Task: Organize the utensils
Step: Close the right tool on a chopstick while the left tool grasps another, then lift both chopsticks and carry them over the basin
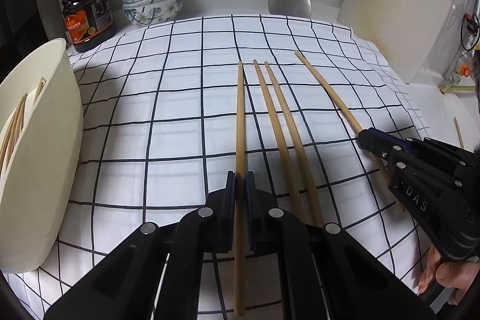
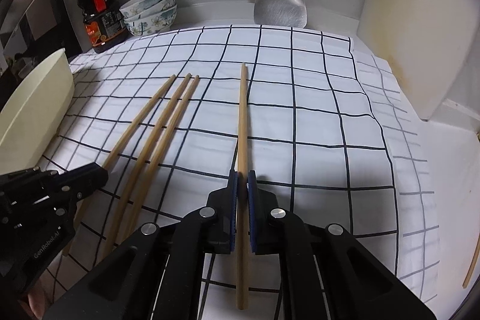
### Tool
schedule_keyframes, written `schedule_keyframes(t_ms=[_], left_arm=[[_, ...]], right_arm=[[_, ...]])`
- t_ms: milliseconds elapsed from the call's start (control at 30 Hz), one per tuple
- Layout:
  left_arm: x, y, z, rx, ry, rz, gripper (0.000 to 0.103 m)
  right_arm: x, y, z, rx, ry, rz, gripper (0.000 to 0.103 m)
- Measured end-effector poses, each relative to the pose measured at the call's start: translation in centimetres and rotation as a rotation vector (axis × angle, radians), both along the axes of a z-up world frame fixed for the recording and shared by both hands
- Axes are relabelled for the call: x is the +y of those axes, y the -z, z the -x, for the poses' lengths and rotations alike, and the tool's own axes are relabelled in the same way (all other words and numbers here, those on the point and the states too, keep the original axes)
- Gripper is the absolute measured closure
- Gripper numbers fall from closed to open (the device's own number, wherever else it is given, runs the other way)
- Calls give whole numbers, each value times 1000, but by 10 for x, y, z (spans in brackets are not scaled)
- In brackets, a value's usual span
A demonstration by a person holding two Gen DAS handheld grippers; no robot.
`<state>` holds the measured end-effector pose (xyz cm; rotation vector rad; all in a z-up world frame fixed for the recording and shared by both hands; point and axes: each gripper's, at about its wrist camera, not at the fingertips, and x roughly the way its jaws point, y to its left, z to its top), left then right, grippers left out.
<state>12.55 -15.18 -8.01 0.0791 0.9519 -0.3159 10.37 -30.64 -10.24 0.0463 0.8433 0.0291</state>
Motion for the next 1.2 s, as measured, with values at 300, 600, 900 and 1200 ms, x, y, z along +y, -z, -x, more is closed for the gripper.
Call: schedule_keyframes(t_ms=[300,600,900,1200], left_arm=[[10,-19,10,-24,-1,31,96],[34,-53,22,-83,-14,58,96],[77,-97,39,-167,-38,85,96],[134,-120,54,-227,-88,112,96]], right_arm=[[0,-20,9,-55,3,-60,96],[9,-38,18,-100,-9,-86,96],[25,-64,35,-168,-17,-115,96],[70,-93,42,-227,-77,-136,96]])
